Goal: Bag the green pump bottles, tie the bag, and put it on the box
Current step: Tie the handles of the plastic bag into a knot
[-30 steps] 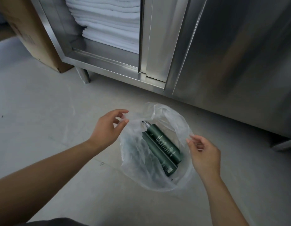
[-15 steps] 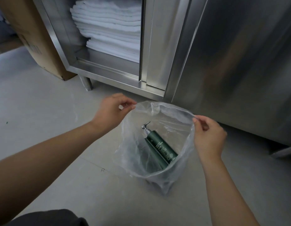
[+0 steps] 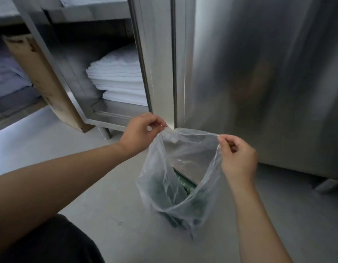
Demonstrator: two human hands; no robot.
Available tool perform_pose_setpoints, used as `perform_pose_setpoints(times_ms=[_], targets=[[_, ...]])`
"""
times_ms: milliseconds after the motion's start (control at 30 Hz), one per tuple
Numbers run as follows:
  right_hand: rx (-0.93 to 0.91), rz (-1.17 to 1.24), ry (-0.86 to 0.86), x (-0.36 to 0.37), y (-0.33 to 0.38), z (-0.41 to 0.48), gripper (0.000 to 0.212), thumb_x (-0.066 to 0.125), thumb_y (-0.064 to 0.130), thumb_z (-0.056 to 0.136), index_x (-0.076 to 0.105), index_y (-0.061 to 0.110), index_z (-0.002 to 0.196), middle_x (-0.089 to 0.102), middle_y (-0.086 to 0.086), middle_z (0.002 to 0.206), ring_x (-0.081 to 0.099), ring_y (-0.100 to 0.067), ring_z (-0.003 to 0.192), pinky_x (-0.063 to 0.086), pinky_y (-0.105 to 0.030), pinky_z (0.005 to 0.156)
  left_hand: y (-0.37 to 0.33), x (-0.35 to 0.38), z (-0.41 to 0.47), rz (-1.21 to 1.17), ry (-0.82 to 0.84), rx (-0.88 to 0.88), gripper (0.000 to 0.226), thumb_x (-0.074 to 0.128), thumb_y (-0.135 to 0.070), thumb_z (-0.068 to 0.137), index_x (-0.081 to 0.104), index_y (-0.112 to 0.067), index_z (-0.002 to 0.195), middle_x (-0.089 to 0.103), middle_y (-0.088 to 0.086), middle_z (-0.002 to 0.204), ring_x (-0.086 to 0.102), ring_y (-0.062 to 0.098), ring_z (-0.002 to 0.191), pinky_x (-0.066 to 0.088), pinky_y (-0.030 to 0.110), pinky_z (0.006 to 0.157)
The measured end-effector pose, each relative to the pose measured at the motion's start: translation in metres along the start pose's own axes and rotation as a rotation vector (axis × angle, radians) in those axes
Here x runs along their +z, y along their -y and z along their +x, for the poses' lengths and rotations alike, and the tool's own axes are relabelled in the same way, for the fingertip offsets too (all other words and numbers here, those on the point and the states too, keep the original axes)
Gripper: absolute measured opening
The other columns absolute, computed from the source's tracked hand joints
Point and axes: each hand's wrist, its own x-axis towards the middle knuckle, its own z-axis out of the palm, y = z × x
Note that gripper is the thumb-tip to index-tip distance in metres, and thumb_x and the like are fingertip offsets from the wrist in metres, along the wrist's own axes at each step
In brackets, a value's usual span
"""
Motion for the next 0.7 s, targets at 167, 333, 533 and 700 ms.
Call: perform_pose_setpoints(times_ms=[167,333,533,700], targets=[[0.039,-0.03,0.078,-0.005,-0.017,-0.008,0.006,0.066,0.02,0.084,0.072,0.019,0.083,0.065,0.009,0.066,0.059,-0.006,0.058,0.044,-0.008,0.056,0.01,0.025,-0.007,0.041,0.1,-0.035,0.008,0.065,-0.012,0.084,0.069,-0.019,0.086,0.065,0.001,0.084,0.058,0.008,0.075,0.042,0.015,0.068],[0.077,-0.075,0.173,0.019,-0.031,-0.043,0.008,0.069,0.025,0.081,0.073,0.021,0.086,0.066,0.013,0.069,0.059,0.001,0.062,0.043,-0.004,0.058,0.051,0.038,-0.046,-0.013,0.175,-0.072,0.006,0.066,-0.015,0.084,0.069,-0.019,0.088,0.058,-0.012,0.079,0.055,-0.003,0.071,0.041,0.007,0.069],[0.003,-0.137,0.21,0.047,-0.026,-0.07,0.003,0.07,0.024,0.08,0.069,0.024,0.083,0.061,0.015,0.08,0.059,-0.001,0.069,0.044,-0.006,0.063,0.058,0.048,-0.081,-0.295,0.004,-0.151,0.022,0.073,-0.028,0.076,0.064,-0.029,0.097,0.06,-0.016,0.088,0.056,-0.006,0.082,0.047,0.008,0.067],[0.102,-0.086,0.136,0.054,-0.034,-0.088,0.011,0.072,0.024,0.078,0.066,0.031,0.085,0.063,0.017,0.083,0.059,0.003,0.075,0.045,-0.007,0.066,0.072,0.044,-0.096,-0.353,0.006,-0.166,0.041,0.067,-0.035,0.078,0.057,-0.031,0.117,0.052,-0.017,0.107,0.058,0.004,0.095,0.052,0.012,0.073]])
